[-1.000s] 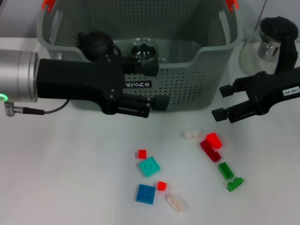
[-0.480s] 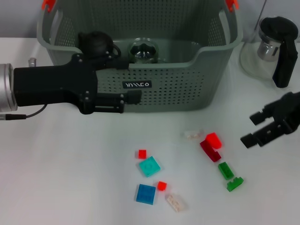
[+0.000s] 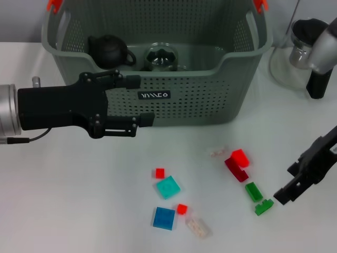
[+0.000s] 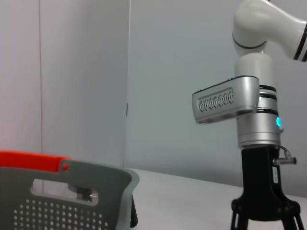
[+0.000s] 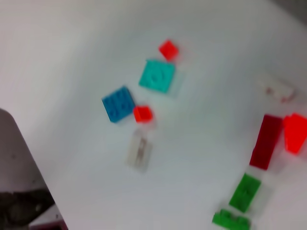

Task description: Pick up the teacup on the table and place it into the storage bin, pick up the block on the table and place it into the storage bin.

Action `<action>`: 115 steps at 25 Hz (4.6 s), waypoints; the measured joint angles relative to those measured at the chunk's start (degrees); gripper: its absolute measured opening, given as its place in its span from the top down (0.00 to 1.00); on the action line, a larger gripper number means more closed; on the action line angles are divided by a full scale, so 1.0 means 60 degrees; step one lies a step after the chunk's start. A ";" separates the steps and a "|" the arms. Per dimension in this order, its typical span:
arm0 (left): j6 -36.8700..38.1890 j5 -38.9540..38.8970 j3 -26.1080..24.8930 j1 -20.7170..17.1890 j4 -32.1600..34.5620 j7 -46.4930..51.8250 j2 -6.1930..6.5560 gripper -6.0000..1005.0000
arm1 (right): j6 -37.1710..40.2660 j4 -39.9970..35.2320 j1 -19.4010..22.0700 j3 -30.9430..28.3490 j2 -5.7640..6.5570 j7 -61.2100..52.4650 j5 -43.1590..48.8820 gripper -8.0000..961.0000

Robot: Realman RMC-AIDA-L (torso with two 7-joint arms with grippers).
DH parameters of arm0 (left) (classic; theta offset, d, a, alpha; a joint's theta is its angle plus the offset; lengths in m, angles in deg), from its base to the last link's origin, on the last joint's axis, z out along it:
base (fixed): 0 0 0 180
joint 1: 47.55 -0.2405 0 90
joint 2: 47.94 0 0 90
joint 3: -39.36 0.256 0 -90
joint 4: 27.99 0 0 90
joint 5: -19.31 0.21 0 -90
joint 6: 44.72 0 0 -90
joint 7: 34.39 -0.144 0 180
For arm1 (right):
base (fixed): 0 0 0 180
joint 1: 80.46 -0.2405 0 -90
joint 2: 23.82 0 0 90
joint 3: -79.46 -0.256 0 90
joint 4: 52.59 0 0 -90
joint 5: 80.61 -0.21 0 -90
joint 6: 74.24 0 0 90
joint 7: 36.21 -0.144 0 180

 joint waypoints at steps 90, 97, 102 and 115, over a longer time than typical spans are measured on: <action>-0.0677 0.0007 -0.0221 0.0019 -0.0956 -0.0400 0.0054 0.14 | -0.3206 0.1850 -0.0083 0.4173 -0.0451 -0.2174 -0.0347 0.32; -0.0675 0.0007 -0.0223 -0.0007 -0.1083 -0.0472 0.0047 0.14 | -0.3320 0.1626 -0.0011 0.4269 -0.0420 -0.2342 -0.0320 0.37; -0.0676 0.0007 -0.0286 -0.0008 -0.1136 -0.0500 0.0054 0.14 | -0.3347 0.1595 0.0014 0.4328 -0.0406 -0.2426 -0.0287 0.49; -0.0628 0.0007 -0.0366 -0.0022 -0.1161 -0.0502 0.0070 0.14 | -0.3287 0.1144 0.0235 0.4238 -0.0364 -0.2424 -0.0262 0.54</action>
